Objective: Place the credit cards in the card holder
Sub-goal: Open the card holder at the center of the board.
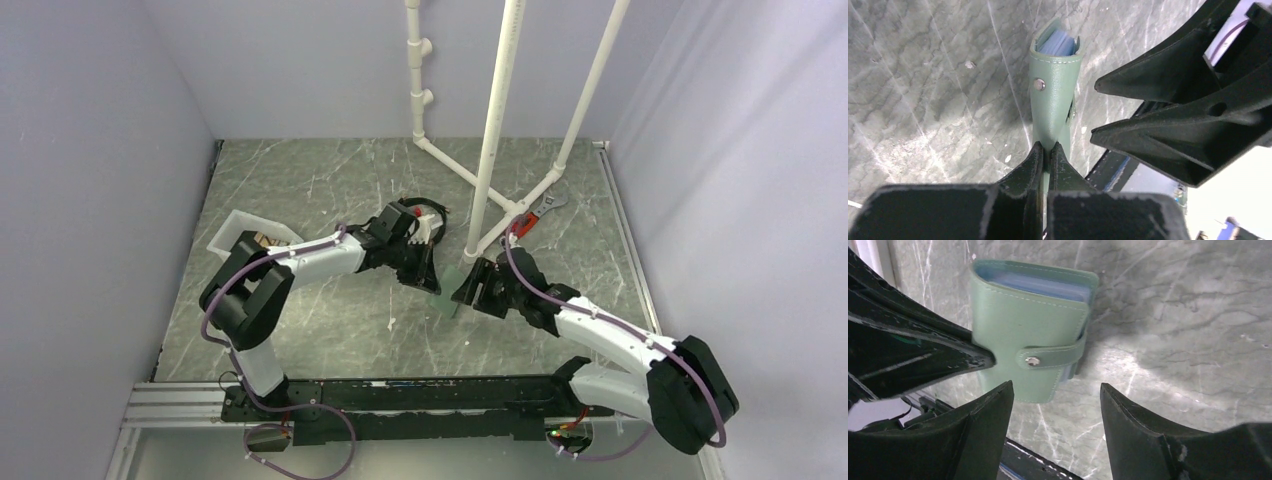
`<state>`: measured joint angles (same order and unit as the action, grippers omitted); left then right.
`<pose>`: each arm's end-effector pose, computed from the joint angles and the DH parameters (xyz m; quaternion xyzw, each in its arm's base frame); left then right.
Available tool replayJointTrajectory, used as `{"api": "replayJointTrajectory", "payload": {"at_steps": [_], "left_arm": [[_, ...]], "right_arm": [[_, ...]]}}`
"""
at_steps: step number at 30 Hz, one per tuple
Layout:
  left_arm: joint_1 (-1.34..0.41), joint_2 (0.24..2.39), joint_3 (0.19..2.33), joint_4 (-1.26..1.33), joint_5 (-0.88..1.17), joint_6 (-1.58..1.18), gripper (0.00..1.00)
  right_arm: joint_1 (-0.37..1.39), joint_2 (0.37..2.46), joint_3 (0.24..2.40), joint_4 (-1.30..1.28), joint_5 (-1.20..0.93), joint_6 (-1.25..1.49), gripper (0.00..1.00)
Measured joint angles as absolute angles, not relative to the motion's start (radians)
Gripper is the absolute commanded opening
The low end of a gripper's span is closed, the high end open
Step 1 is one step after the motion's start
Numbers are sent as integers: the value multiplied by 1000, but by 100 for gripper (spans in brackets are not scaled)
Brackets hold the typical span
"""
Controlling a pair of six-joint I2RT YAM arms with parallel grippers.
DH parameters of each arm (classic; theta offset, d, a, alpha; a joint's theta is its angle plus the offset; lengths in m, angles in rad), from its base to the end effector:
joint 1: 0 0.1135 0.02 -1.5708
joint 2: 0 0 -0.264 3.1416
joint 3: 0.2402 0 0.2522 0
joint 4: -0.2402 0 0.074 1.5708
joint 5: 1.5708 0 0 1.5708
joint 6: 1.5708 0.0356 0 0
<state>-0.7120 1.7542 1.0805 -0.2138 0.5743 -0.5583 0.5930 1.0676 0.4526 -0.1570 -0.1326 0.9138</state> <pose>0.2619 -0.2516 0.1866 0.1640 0.8937 -0.4055 0.1003 0.1679 0.1189 0.1762 0.1214 0.9116 0.3100 0.2412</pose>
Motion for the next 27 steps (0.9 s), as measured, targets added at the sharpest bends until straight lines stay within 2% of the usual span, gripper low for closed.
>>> {"api": "replayJointTrajectory", "payload": {"at_steps": [4,8,14,18,19,21,24,27], "left_arm": [[-745,1748,1100,-257,494,-529,0],[-765,1748,1100,-278,454,-519,0],[-776,1747,1100,-279,428,-517,0],[-778,1747,1101,-286,410,-516,0],[-778,1747,1101,-289,405,-516,0],[-779,1745,1101,-292,396,-516,0],[-781,1744,1103,-294,390,-516,0],[-784,1739,1107,-307,376,-516,0]], "right_arm": [[657,1116,511,-176,-73,944,59],[708,1171,557,-189,-6,964,47],[755,1249,595,-194,69,987,45],[770,1304,620,-202,98,1000,38],[774,1311,628,-204,104,1001,34],[780,1315,630,-204,116,1006,16],[781,1306,624,-204,138,1006,0],[777,1252,578,-197,165,983,0]]}}
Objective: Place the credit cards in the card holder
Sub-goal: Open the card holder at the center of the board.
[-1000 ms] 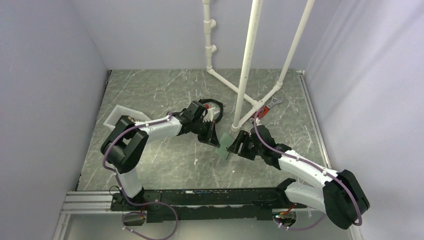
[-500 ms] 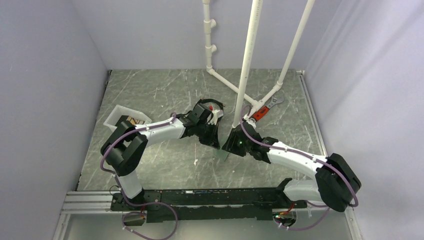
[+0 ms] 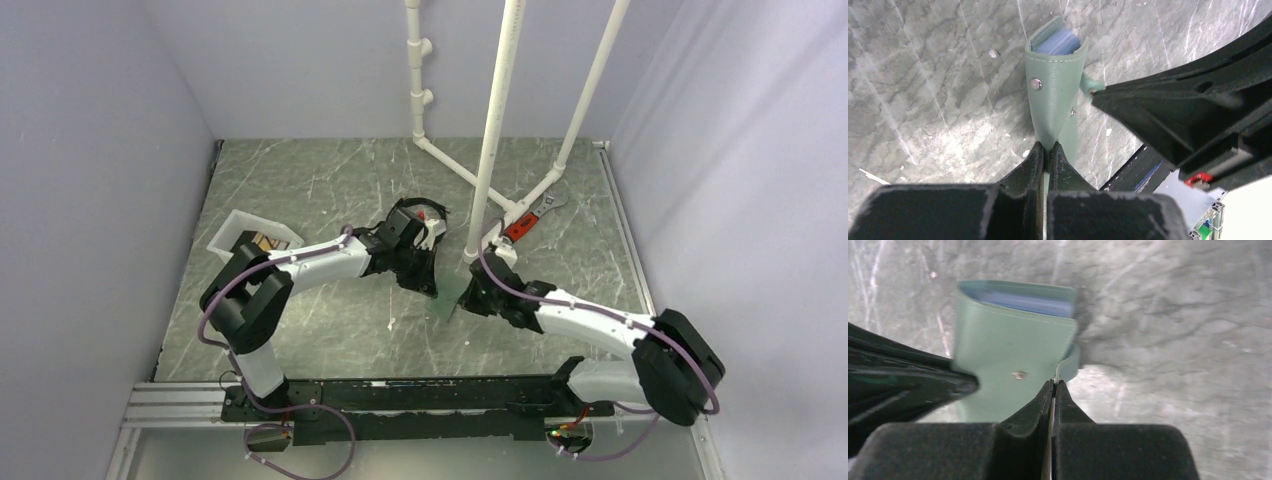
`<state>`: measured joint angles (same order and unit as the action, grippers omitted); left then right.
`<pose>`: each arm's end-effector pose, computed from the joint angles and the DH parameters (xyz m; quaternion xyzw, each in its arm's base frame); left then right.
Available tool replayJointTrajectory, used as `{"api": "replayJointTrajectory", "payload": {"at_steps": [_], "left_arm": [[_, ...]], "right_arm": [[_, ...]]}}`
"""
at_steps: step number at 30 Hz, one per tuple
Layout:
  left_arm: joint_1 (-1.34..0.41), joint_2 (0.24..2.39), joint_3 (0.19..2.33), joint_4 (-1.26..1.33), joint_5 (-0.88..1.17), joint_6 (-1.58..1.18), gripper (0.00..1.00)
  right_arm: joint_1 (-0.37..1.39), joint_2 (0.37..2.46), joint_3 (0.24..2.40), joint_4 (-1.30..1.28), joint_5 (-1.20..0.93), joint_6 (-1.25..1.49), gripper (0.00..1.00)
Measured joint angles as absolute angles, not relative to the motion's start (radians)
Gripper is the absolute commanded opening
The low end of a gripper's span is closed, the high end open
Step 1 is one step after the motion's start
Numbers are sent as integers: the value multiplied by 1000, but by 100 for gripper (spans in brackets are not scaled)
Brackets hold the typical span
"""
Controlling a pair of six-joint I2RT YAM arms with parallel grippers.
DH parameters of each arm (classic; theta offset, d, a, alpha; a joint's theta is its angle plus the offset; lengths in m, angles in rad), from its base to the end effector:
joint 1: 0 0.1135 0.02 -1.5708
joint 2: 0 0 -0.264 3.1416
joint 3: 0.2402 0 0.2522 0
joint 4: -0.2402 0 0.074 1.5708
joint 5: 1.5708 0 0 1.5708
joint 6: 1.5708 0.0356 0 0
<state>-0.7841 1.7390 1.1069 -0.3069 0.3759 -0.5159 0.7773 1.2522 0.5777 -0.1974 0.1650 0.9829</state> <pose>0.2460 -0.2639 0.1910 0.1824 0.9176 -0.3261 0.1355 0.1725 0.1616 0.1746 0.1242 0.9285 0.2137 0.2771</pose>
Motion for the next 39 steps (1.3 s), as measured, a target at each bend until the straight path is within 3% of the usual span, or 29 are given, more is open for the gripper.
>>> {"api": "replayJointTrajectory", "payload": {"at_steps": [7,9,14,18,25,31,39], "left_arm": [[-785,1732,1118,-339,363,-512,1],[-785,1732,1121,-344,370,-512,13],[-783,1732,1145,-390,357,-504,55],[-777,1724,1163,-427,295,-467,74],[-771,1531,1113,-501,201,-469,88],[-819,1378,1024,-515,158,-567,90],[-983,1543,1074,-527,24,-645,91]], "right_arm": [[720,1073,421,-162,144,871,0],[706,1039,404,-148,113,841,0],[662,994,389,-104,3,791,0],[651,992,389,-84,-53,769,0],[650,1043,423,-79,-140,728,0],[649,1045,430,-57,-232,690,0],[649,1044,429,-35,-272,671,0]]}}
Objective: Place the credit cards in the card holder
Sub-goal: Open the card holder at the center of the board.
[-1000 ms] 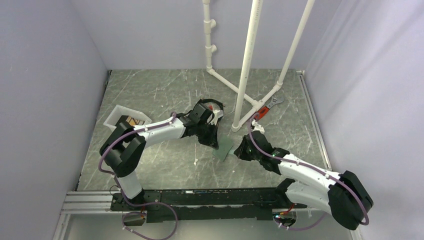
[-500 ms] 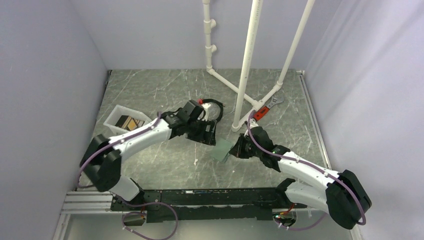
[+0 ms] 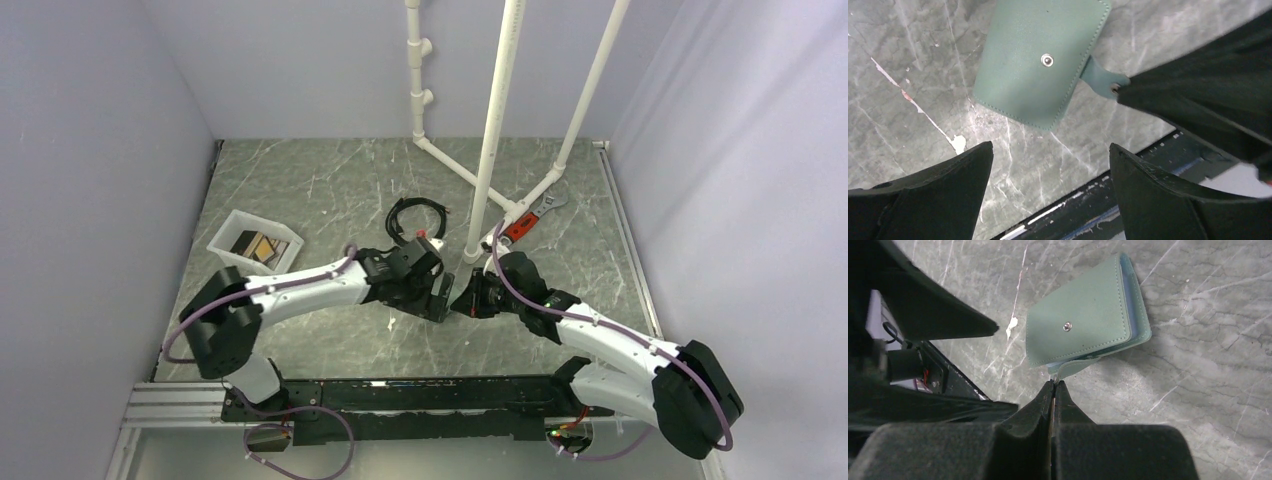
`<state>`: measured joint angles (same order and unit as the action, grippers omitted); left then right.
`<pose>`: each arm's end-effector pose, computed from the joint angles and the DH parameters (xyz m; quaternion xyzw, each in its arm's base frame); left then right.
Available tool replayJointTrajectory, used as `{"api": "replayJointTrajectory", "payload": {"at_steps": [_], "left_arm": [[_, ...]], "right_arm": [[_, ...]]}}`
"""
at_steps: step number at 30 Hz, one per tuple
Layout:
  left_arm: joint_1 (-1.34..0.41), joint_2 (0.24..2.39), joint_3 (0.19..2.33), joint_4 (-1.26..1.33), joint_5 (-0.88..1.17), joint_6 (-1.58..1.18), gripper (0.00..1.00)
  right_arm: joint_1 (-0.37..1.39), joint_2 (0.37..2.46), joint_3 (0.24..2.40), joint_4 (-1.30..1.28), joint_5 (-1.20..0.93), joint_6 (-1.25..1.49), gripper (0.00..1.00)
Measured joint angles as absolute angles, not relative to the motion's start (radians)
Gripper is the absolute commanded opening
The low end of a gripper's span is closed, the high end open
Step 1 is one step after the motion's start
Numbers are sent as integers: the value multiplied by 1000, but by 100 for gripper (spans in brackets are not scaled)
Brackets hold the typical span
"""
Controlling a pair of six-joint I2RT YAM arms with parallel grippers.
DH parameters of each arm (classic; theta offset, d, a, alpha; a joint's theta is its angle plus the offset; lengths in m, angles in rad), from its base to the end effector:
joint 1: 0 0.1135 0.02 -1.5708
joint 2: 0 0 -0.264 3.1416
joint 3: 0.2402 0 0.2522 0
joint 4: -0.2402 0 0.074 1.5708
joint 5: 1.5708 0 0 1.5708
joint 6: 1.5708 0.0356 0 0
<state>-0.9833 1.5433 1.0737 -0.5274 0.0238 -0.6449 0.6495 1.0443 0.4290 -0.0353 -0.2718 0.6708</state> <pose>0.1755 -0.2650 0.2280 0.1648 0.9448 -0.2136 0.1860 0.1600 0.1335 0.1838 -0.0507 0.8883 0.3657 0.2731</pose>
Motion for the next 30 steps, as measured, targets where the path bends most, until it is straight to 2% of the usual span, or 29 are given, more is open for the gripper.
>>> {"api": "replayJointTrajectory", "payload": {"at_steps": [7,11,15,20,23,25,30], "left_arm": [[-1046,1708,1197,-603,-123,-648,91],[-1087,1788,1285,-662,-209,-648,86],[-1101,1827,1298,-694,-257,-647,79],[-1092,1850,1298,-720,-289,-648,61],[-1088,1848,1298,-715,-294,-648,55],[-1082,1840,1293,-703,-290,-646,55],[-1042,1755,1234,-645,-229,-632,69]], "right_arm": [[649,1002,411,-35,-272,670,0],[643,997,397,-36,-268,669,0],[642,988,389,-38,-270,669,0],[642,957,386,-52,-268,669,0],[642,949,379,-63,-267,669,0],[642,942,376,-68,-266,669,0],[642,920,371,-95,-247,664,0]]}}
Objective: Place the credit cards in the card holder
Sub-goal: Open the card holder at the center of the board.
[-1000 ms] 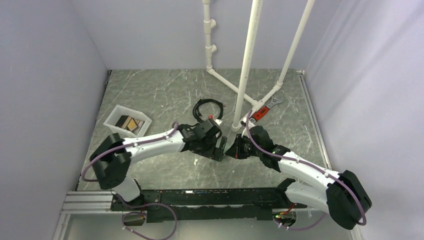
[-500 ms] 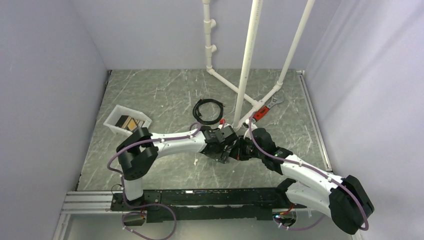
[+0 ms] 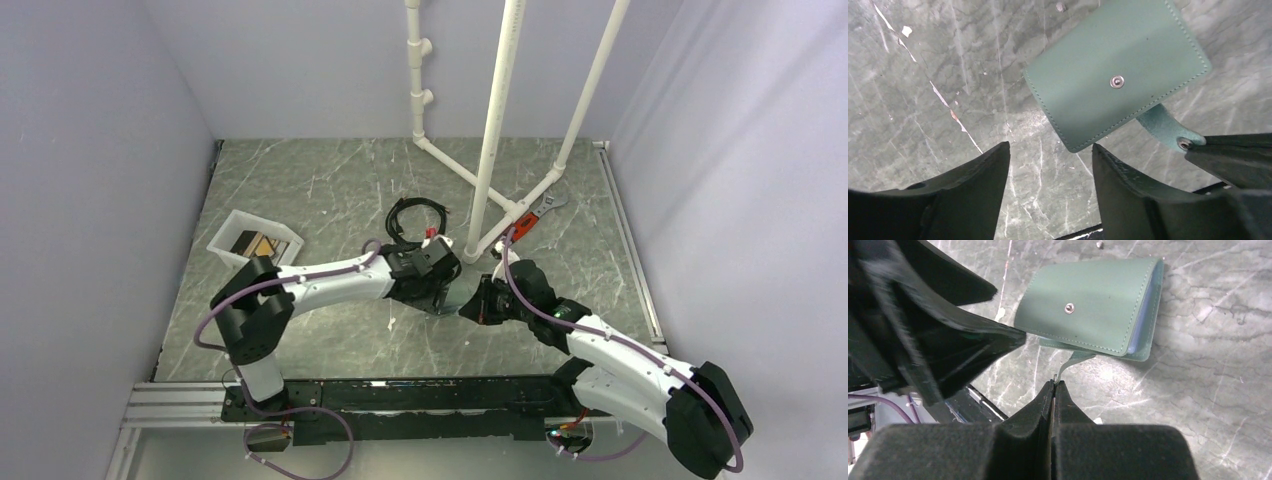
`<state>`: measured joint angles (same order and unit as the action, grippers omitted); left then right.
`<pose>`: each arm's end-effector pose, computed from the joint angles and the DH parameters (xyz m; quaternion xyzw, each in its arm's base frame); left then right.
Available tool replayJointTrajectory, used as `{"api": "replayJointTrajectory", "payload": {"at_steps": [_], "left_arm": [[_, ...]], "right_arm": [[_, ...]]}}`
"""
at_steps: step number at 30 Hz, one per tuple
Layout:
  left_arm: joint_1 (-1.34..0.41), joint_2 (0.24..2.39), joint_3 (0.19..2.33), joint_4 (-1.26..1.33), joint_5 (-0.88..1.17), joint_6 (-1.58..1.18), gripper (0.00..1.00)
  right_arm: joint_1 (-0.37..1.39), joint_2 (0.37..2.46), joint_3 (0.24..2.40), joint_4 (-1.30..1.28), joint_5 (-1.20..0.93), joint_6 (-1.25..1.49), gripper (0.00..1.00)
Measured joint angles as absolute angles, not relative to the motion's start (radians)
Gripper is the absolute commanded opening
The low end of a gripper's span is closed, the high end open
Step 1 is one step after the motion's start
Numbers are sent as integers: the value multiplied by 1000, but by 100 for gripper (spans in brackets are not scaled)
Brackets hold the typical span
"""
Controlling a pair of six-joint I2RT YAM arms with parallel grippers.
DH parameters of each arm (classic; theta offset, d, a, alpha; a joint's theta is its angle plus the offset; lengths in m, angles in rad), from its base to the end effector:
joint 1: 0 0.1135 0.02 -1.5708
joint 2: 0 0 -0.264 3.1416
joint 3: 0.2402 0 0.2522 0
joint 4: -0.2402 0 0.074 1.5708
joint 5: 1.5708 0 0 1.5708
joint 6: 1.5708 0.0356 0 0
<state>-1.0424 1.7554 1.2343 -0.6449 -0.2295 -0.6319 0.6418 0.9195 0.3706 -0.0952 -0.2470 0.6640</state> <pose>0.1852 -0.3013 0.2032 0.1758 0.9574 -0.0732 0.2170 0.1446 0.1189 0.1817 -0.0452 0.8883 0.3570 0.2854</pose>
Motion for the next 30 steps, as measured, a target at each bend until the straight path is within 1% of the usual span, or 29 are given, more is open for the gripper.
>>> {"api": "replayJointTrajectory", "payload": {"at_steps": [6,11,17,20,22,26,30], "left_arm": [[-1007,1715,1217,-601,-173,-616,72],[-1003,1723,1218,-588,-168,-603,79],[-967,1752,1224,-545,-127,-594,77],[-946,1781,1242,-531,-97,-582,85],[-939,1789,1243,-500,-60,-565,87],[-947,1765,1183,-405,15,-540,90],[-965,1728,1126,-387,39,-510,91]], "right_arm": [[640,918,371,-128,-233,655,0],[639,917,371,-135,-233,654,0],[638,900,371,-168,-233,649,0],[638,887,371,-188,-233,645,0],[638,881,371,-196,-233,642,0],[638,875,373,-220,-233,635,0],[637,862,376,-240,-233,635,0]]}}
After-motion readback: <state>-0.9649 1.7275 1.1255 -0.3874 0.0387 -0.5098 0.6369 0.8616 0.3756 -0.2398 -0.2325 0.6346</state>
